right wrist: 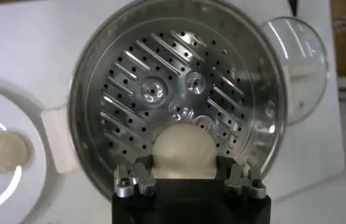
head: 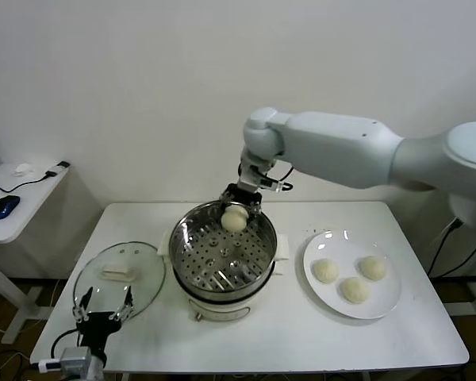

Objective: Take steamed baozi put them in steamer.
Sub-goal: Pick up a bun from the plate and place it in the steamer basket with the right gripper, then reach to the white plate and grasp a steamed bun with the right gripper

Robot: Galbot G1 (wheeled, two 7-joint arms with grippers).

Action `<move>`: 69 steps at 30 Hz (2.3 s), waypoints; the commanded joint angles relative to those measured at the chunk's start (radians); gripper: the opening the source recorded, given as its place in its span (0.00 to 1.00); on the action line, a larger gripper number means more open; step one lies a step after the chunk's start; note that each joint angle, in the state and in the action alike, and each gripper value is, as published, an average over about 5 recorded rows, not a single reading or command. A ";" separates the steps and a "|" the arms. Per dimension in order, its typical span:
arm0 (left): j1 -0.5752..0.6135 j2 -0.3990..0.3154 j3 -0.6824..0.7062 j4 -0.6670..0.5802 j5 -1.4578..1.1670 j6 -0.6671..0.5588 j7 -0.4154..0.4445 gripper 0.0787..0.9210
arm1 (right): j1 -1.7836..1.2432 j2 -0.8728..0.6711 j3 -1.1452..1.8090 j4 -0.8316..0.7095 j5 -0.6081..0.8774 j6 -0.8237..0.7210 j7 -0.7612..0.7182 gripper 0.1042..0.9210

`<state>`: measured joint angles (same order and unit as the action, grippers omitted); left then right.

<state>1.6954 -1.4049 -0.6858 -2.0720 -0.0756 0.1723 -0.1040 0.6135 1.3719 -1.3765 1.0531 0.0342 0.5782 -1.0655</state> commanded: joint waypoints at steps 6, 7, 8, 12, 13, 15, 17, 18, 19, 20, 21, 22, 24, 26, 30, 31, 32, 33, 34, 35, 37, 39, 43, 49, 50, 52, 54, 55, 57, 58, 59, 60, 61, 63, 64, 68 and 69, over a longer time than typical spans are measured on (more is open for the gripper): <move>-0.002 -0.004 0.003 0.000 0.001 0.000 0.000 0.88 | -0.165 0.162 0.100 -0.301 -0.251 0.194 0.010 0.71; -0.003 -0.004 0.003 0.000 0.001 0.000 0.000 0.88 | -0.170 0.169 0.107 -0.318 -0.257 0.201 0.011 0.71; -0.004 -0.004 0.004 0.001 0.001 0.000 0.000 0.88 | -0.176 0.177 0.113 -0.336 -0.261 0.207 0.012 0.71; -0.009 -0.004 0.004 0.006 -0.001 0.000 -0.001 0.88 | -0.193 0.201 0.127 -0.389 -0.267 0.222 0.016 0.71; -0.010 -0.004 0.004 0.006 -0.001 0.000 -0.001 0.88 | -0.197 0.206 0.129 -0.400 -0.267 0.224 0.018 0.71; -0.012 -0.004 0.004 0.007 -0.002 0.000 -0.001 0.88 | -0.205 0.216 0.135 -0.421 -0.265 0.228 0.019 0.72; -0.014 -0.004 0.005 0.008 -0.003 0.001 -0.001 0.88 | -0.211 0.225 0.138 -0.438 -0.254 0.231 0.019 0.74; -0.014 -0.003 0.005 0.009 -0.003 0.001 -0.002 0.88 | -0.212 0.228 0.139 -0.442 -0.247 0.231 0.018 0.74; -0.015 -0.003 0.005 0.009 -0.003 0.001 -0.002 0.88 | -0.213 0.230 0.138 -0.444 -0.239 0.232 0.017 0.75; -0.015 -0.003 0.006 0.010 -0.004 0.001 -0.002 0.88 | -0.212 0.232 0.136 -0.445 -0.231 0.233 0.016 0.77; -0.016 -0.003 0.006 0.010 -0.004 0.001 -0.002 0.88 | -0.211 0.232 0.135 -0.444 -0.225 0.235 0.014 0.78; -0.016 -0.003 0.007 0.010 -0.004 0.000 -0.002 0.88 | -0.207 0.232 0.132 -0.441 -0.213 0.237 0.009 0.79; -0.016 -0.003 0.007 0.010 -0.004 0.000 -0.002 0.88 | -0.195 0.229 0.126 -0.434 -0.187 0.242 -0.002 0.83; -0.016 -0.004 0.007 0.009 -0.004 0.001 -0.002 0.88 | -0.174 0.221 0.120 -0.420 -0.150 0.248 -0.015 0.86; -0.015 -0.005 0.005 0.002 -0.005 0.002 -0.002 0.88 | -0.098 0.175 0.089 -0.358 -0.021 0.237 -0.045 0.88; -0.014 -0.006 0.005 0.000 -0.004 0.002 -0.002 0.88 | -0.067 0.154 0.069 -0.331 0.032 0.221 -0.055 0.88; -0.013 -0.006 0.005 -0.002 -0.004 0.003 -0.001 0.88 | -0.034 0.128 0.045 -0.302 0.092 0.202 -0.064 0.88; -0.013 -0.007 0.005 -0.004 -0.004 0.003 -0.001 0.88 | 0.008 0.097 0.014 -0.268 0.164 0.173 -0.075 0.88; -0.012 -0.007 0.005 -0.006 -0.003 0.004 -0.001 0.88 | 0.047 0.068 -0.017 -0.238 0.233 0.144 -0.083 0.88; -0.011 -0.008 0.005 -0.008 -0.003 0.004 0.000 0.88 | 0.091 0.033 -0.060 -0.201 0.309 0.107 -0.090 0.88; -0.010 -0.009 0.005 -0.011 -0.003 0.004 0.000 0.88 | 0.179 -0.050 -0.161 -0.123 0.443 0.018 -0.096 0.88; -0.010 -0.011 0.005 -0.014 -0.002 0.005 0.000 0.88 | 0.252 -0.142 -0.269 -0.037 0.539 -0.091 -0.091 0.88; -0.010 -0.013 0.008 -0.018 -0.002 0.006 0.000 0.88 | 0.358 -0.364 -0.446 0.118 0.634 -0.333 -0.062 0.88; -0.016 -0.013 0.012 -0.016 -0.002 0.004 -0.001 0.88 | 0.399 -0.595 -0.591 0.261 0.626 -0.561 0.026 0.88; -0.017 -0.013 0.012 -0.015 -0.002 0.004 -0.001 0.88 | 0.392 -0.624 -0.607 0.289 0.629 -0.606 0.046 0.88; -0.017 -0.014 0.013 -0.014 -0.002 0.004 -0.001 0.88 | 0.362 -0.673 -0.621 0.348 0.648 -0.695 0.091 0.88; -0.016 -0.015 0.013 -0.014 -0.002 0.002 -0.002 0.88 | 0.312 -0.707 -0.603 0.388 0.672 -0.760 0.128 0.88; -0.014 -0.015 0.013 -0.014 -0.002 0.002 -0.002 0.88 | 0.280 -0.719 -0.583 0.400 0.683 -0.786 0.145 0.88; -0.011 -0.016 0.013 -0.013 -0.001 0.000 -0.004 0.88 | 0.211 -0.732 -0.534 0.405 0.686 -0.822 0.171 0.88; -0.009 -0.017 0.013 -0.012 -0.001 -0.001 -0.004 0.88 | 0.175 -0.735 -0.505 0.401 0.678 -0.835 0.183 0.88; -0.008 -0.017 0.014 -0.012 0.000 -0.002 -0.005 0.88 | 0.137 -0.735 -0.480 0.393 0.663 -0.846 0.193 0.88; -0.006 -0.018 0.014 -0.012 0.000 -0.002 -0.005 0.88 | 0.099 -0.733 -0.452 0.382 0.646 -0.856 0.204 0.88; -0.005 -0.018 0.014 -0.012 0.001 -0.002 -0.005 0.88 | 0.060 -0.730 -0.422 0.371 0.629 -0.867 0.214 0.88; -0.003 -0.019 0.015 -0.012 0.003 -0.003 -0.005 0.88 | -0.007 -0.722 -0.371 0.349 0.603 -0.882 0.229 0.88; -0.003 -0.020 0.015 -0.012 0.004 -0.003 -0.005 0.88 | -0.039 -0.717 -0.346 0.339 0.593 -0.889 0.236 0.88; -0.001 -0.021 0.019 -0.011 0.009 -0.003 -0.005 0.88 | -0.143 -0.697 -0.254 0.306 0.556 -0.909 0.259 0.88; -0.001 -0.022 0.021 -0.011 0.010 -0.003 -0.005 0.88 | -0.164 -0.691 -0.233 0.296 0.546 -0.914 0.264 0.88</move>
<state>1.6953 -1.4283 -0.6615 -2.0832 -0.0647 0.1682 -0.1095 0.6655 0.7460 -1.7455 1.3326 0.6035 -0.1891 -0.8780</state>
